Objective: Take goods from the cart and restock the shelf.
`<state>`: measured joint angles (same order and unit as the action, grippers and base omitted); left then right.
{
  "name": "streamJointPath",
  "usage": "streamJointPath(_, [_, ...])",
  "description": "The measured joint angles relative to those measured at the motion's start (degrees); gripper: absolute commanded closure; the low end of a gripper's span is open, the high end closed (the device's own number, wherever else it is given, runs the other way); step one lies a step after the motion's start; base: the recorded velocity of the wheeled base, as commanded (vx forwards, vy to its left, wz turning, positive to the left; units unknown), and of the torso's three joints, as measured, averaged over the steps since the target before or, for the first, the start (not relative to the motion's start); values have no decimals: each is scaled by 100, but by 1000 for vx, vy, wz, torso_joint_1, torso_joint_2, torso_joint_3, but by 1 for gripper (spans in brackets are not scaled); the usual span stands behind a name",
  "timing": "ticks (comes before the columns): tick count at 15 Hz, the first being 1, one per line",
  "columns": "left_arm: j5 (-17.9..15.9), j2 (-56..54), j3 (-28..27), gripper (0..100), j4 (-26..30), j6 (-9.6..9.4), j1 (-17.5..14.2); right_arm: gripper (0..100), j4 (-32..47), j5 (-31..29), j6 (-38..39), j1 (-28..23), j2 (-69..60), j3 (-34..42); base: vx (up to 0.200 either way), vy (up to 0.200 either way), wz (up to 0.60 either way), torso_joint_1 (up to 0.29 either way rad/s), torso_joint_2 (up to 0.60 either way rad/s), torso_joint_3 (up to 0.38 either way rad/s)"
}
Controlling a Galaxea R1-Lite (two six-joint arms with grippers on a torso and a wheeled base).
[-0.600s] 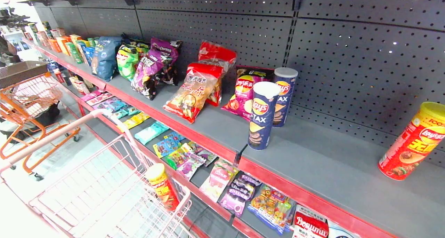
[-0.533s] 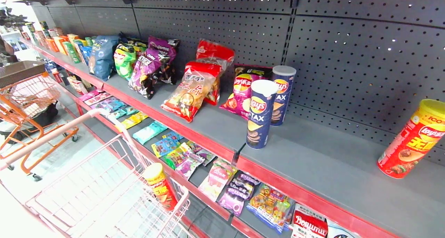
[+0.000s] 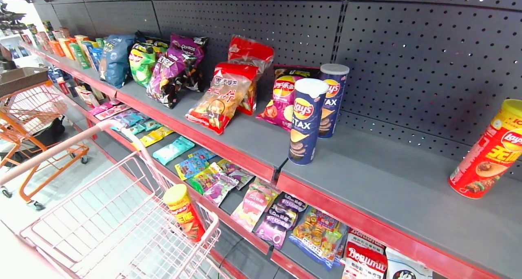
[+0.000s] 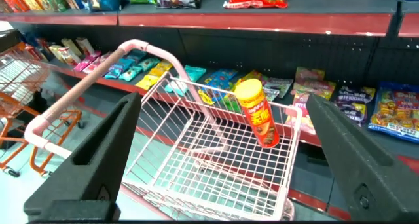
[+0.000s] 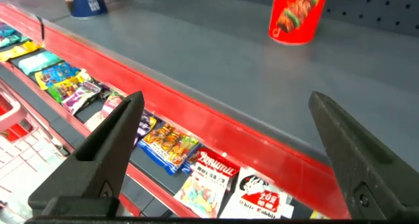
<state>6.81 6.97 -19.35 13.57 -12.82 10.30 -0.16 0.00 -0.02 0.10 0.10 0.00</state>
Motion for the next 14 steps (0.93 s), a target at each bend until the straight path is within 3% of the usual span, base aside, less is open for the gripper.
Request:
streamJointPath(9, [88,46,119,0,6,49,-5,0,0,0,13,1,0,0,0,0,0,-28,73,43])
streamJointPath(14, [55,896,85,0,-213,405,-5,0,6,0,13,4,0,0,0,0,0,-81,205,126])
